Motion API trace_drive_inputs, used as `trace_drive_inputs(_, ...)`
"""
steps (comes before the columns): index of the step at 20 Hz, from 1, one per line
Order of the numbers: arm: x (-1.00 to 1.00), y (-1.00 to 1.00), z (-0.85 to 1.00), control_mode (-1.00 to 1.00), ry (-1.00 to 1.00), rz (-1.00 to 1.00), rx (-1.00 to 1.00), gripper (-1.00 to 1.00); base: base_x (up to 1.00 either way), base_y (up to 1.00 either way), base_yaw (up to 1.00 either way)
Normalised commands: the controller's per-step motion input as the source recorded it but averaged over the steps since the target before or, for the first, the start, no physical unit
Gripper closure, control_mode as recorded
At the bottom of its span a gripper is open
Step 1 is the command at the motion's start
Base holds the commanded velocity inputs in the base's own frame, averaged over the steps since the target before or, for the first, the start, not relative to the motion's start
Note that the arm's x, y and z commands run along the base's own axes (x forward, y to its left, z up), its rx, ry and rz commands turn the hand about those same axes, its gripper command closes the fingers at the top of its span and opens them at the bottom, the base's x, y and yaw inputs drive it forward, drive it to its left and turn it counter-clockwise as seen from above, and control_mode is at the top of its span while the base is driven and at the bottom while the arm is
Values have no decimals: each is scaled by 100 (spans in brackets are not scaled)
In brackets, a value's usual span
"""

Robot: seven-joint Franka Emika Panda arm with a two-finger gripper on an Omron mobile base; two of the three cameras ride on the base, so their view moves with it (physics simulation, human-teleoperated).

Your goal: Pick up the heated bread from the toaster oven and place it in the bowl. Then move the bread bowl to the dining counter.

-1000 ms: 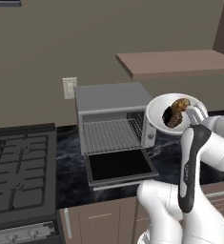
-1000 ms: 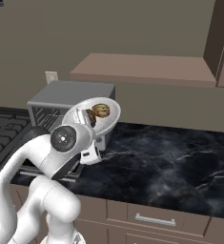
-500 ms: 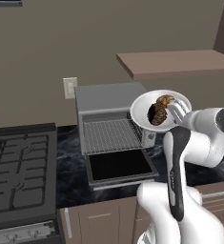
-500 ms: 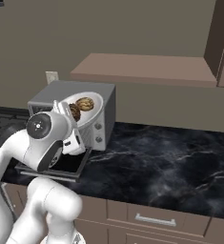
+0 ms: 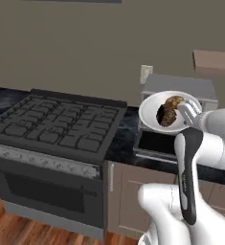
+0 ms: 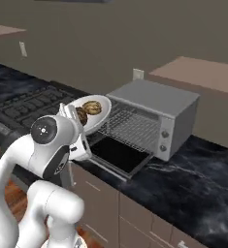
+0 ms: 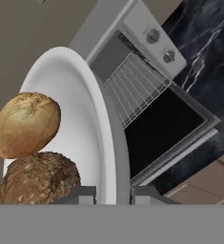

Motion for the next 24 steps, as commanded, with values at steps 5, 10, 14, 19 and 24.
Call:
trace_drive_inputs(5,0,0,0,100,0,0,0,100,-1,0,100)
trace_drive_inputs(10,0,0,0,100,0,0,0,100,0,1,100)
trace_drive_inputs(14,0,0,0,100,0,0,0,100,0,9,98)
trace_drive_inputs(19,0,0,0,100,0,0,0,100,0,22,91)
trace_drive_inputs(24,0,0,0,100,0,0,0,100,17,44,80)
